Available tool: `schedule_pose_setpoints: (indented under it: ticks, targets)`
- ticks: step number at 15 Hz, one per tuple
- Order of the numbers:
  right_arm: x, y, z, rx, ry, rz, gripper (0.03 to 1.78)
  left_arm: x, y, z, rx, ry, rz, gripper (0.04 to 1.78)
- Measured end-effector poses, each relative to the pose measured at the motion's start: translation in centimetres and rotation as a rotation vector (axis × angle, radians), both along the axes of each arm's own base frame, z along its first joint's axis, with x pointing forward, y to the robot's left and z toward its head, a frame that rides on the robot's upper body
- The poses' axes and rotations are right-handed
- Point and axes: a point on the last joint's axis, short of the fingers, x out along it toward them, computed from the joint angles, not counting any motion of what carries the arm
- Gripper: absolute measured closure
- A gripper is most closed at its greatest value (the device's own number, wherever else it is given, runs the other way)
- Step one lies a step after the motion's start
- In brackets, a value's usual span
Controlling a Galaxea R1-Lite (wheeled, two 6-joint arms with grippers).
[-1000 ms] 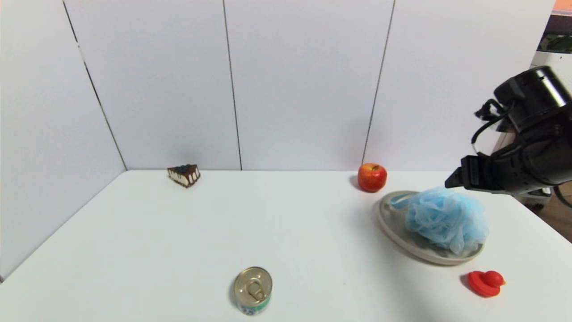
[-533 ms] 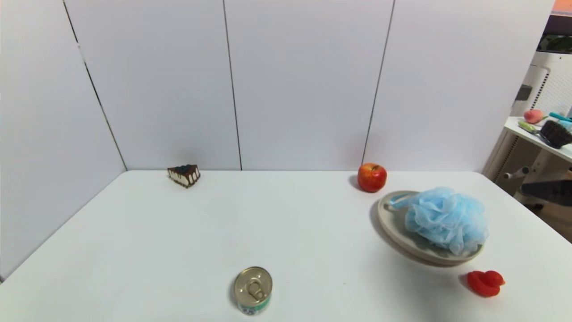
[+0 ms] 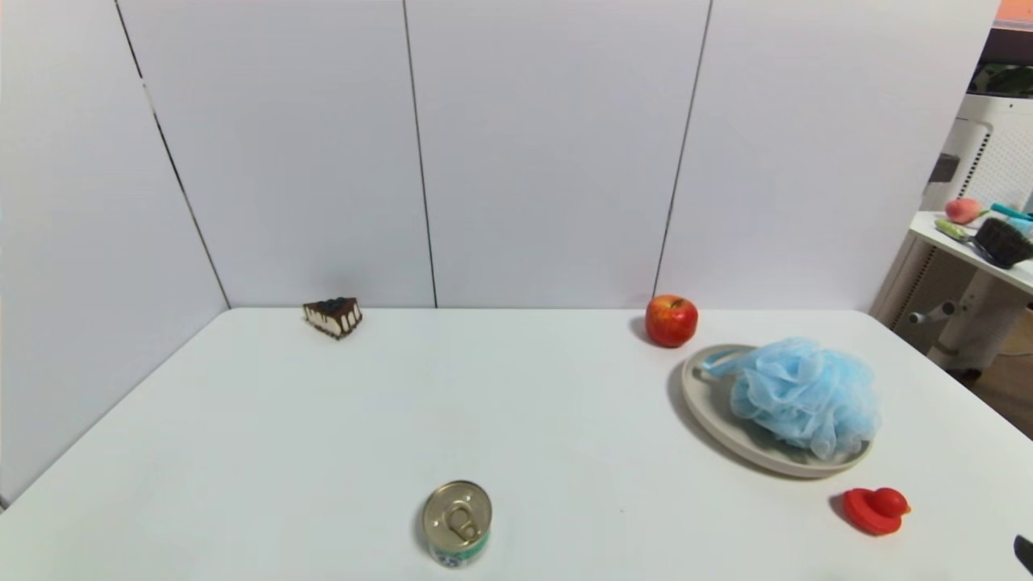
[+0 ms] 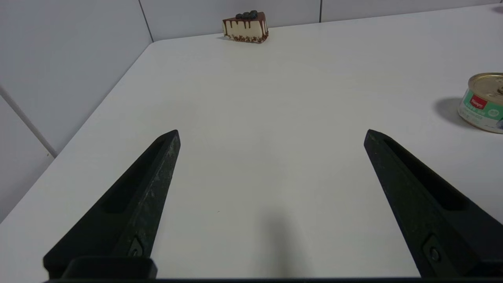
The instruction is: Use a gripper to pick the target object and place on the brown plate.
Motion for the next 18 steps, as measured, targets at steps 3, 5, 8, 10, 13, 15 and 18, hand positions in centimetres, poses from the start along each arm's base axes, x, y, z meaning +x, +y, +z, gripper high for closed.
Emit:
schedule_pose_setpoints:
  ticks: [3, 5, 8, 10, 13, 15, 18]
  targets:
    - [-1.8, 0.1, -4.0, 0.004, -0.123, 0.047, 0.14, 0.0, 0.0, 0.0, 0.001, 0.000, 0.000, 0.13]
    - [-2.8, 0.2, -5.7, 0.010, -0.161, 0.072, 0.13, 0.0, 0.0, 0.0, 0.001, 0.000, 0.000, 0.13]
    - [-3.7, 0.2, -6.5, 0.053, -0.236, 0.077, 0.12, 0.0, 0.0, 0.0, 0.001, 0.000, 0.000, 0.13]
    - [-3.9, 0.1, -6.6, 0.104, -0.265, 0.045, 0.12, 0.0, 0.0, 0.0, 0.001, 0.000, 0.000, 0.13]
    - [-4.0, 0.1, -6.7, 0.113, -0.284, 0.035, 0.12, 0.0, 0.0, 0.0, 0.000, 0.000, 0.000, 0.13]
    - [-4.0, 0.1, -6.7, 0.115, -0.287, 0.035, 0.12, 0.0, 0.0, 0.0, 0.001, 0.000, 0.000, 0.13]
    - [-4.0, 0.1, -6.7, 0.114, -0.287, 0.033, 0.12, 0.0, 0.0, 0.0, 0.001, 0.000, 0.000, 0.13]
